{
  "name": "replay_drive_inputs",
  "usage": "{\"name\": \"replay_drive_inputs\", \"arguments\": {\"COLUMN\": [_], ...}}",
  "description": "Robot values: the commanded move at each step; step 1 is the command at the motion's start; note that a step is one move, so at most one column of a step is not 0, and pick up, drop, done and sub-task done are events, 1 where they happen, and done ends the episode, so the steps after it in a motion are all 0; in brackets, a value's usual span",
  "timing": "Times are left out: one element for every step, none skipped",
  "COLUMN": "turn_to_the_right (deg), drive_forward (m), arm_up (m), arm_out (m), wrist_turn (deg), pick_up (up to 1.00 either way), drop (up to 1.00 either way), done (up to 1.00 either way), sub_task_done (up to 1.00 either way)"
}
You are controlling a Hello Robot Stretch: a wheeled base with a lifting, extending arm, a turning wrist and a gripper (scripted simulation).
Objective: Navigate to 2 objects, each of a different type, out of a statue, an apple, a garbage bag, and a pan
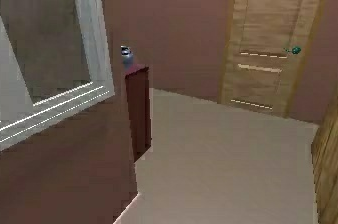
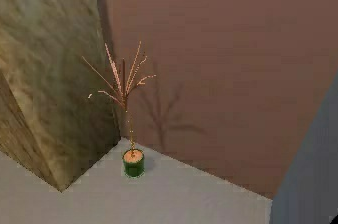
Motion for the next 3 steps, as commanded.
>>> {"name": "replay_drive_inputs", "arguments": {"turn_to_the_right": [0.0,30.0,3.0], "drive_forward": [1.0,0.0,0.0], "arm_up": [0.0,0.0,0.0], "arm_out": [0.0,0.0,0.0], "wrist_turn": [0.0,0.0,0.0], "pick_up": [0.0,0.0,0.0], "drop": [0.0,0.0,0.0], "done": [0.0,0.0,0.0], "sub_task_done": [0.0,0.0,0.0]}}
